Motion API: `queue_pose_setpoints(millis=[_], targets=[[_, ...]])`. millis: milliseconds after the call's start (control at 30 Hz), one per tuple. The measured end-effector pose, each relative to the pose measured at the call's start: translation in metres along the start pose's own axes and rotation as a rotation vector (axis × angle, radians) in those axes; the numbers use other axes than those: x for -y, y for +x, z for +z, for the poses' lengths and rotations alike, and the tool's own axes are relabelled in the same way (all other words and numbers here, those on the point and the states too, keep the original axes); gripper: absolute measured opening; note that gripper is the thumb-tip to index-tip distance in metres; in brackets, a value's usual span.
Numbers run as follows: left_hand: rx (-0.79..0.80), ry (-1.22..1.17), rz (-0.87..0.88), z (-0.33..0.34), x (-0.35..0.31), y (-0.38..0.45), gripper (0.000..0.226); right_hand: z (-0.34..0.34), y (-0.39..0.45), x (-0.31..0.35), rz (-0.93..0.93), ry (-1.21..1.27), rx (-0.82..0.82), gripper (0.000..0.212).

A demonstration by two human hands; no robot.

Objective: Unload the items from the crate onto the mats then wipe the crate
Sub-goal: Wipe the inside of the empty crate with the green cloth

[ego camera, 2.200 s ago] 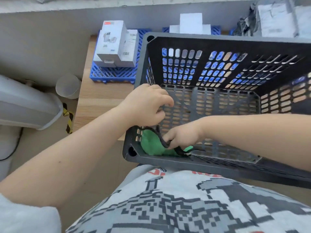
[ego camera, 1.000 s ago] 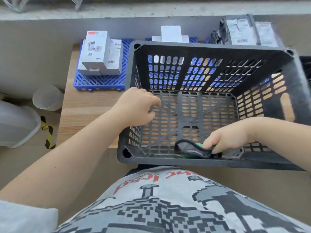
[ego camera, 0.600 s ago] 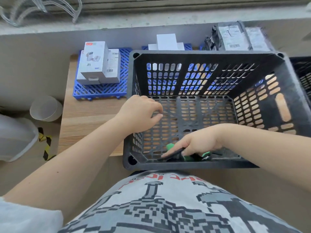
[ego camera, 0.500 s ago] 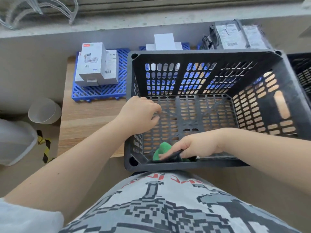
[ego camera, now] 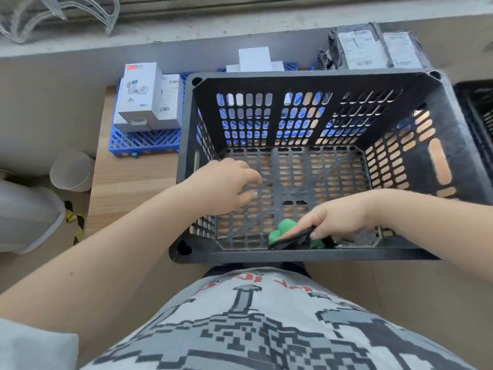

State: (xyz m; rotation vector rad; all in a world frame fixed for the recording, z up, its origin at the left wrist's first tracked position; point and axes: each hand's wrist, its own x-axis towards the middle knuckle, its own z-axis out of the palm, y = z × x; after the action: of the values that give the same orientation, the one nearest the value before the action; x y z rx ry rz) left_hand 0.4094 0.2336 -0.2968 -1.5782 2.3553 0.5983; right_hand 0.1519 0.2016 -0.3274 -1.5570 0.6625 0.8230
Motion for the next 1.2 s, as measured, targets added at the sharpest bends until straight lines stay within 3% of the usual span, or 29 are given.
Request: queue_pose_setpoints(millis=[67,200,467,733,867,967,1033,1200], targets=[[0.038,0.009,0.037,0.005,-0.024,0.003,0.039,0.001,0.011,0.012,-0.136,-0.004,-0.004,0.053],[0.083,-0.01,0.007,0.009,-0.064,0.009,0.044,-0.009,-0.009,0.003,-0.199,-0.086,0.011,0.057],[0.071,-0.183,-0.188,0.014,-0.121,0.035,0.041,-0.025,-0.07,-0.065,0.027,-0.238,0.043,0.059],[-0.041,-0.298,-0.488,0.039,-0.113,0.052,0.033,0.002,-0.024,-0.022,-0.306,-0.119,-0.123,0.049],[0.002,-0.32,-0.521,0.037,-0.116,0.054,0.032,0.001,-0.018,-0.014,-0.24,-0.232,-0.115,0.04],[-0.018,-0.355,-0.524,0.035,-0.119,0.056,0.03,0.006,-0.005,-0.007,-0.162,-0.382,-0.28,0.035],[-0.052,-0.326,-0.548,0.033,-0.117,0.055,0.03,0.01,0.0,0.001,-0.106,-0.348,-0.357,0.037],[-0.056,-0.332,-0.583,0.029,-0.115,0.053,0.03,0.001,-0.01,-0.005,-0.056,-0.334,-0.147,0.048]])
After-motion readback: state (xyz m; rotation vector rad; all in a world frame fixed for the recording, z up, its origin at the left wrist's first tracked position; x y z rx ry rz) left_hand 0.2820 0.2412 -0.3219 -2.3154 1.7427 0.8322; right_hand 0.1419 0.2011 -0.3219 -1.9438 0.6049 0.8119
